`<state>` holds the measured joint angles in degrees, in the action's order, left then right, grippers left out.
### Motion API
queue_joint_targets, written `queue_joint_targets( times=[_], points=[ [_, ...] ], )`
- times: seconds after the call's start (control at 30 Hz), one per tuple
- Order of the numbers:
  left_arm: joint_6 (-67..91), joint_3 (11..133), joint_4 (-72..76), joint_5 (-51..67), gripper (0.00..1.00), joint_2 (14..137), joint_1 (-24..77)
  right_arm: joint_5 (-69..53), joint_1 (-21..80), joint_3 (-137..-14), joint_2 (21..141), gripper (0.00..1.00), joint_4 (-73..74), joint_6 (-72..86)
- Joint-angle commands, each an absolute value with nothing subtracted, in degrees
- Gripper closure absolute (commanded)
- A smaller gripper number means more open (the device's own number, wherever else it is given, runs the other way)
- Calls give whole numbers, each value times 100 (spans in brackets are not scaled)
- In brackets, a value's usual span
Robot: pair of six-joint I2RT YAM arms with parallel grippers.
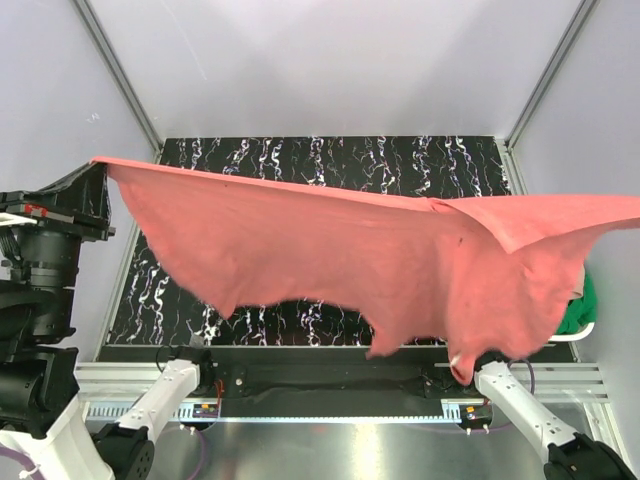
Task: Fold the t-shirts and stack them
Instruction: Flatten the tshirt out
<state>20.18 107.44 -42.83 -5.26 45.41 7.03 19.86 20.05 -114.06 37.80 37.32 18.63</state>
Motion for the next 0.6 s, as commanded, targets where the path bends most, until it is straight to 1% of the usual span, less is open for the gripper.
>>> queue_joint_targets(
  times=[0.0,0.1,0.23,0.33,0.47,0.57],
  points=[
    [1908,10925,-4350,-536,100,4746,677,2171,1960,-11707,4218,100,4139,1469],
    [1688,10916,-4579,-580,100,4957,677,2074,1960,-11593,4552,100,4333,1362],
    [1468,10696,-4570,-852,100,4983,677,1995,1960,-11146,4737,100,4114,1345],
    [1397,10757,-4570,-844,100,4966,677,1908,1969,-11249,4816,100,4043,1345],
    [1415,11108,-4719,-879,100,4826,677,1662,1960,-11460,4641,100,4200,1555],
    [1581,11092,-4703,-905,100,4466,677,1425,1960,-11549,4308,100,4507,1748]
  ],
)
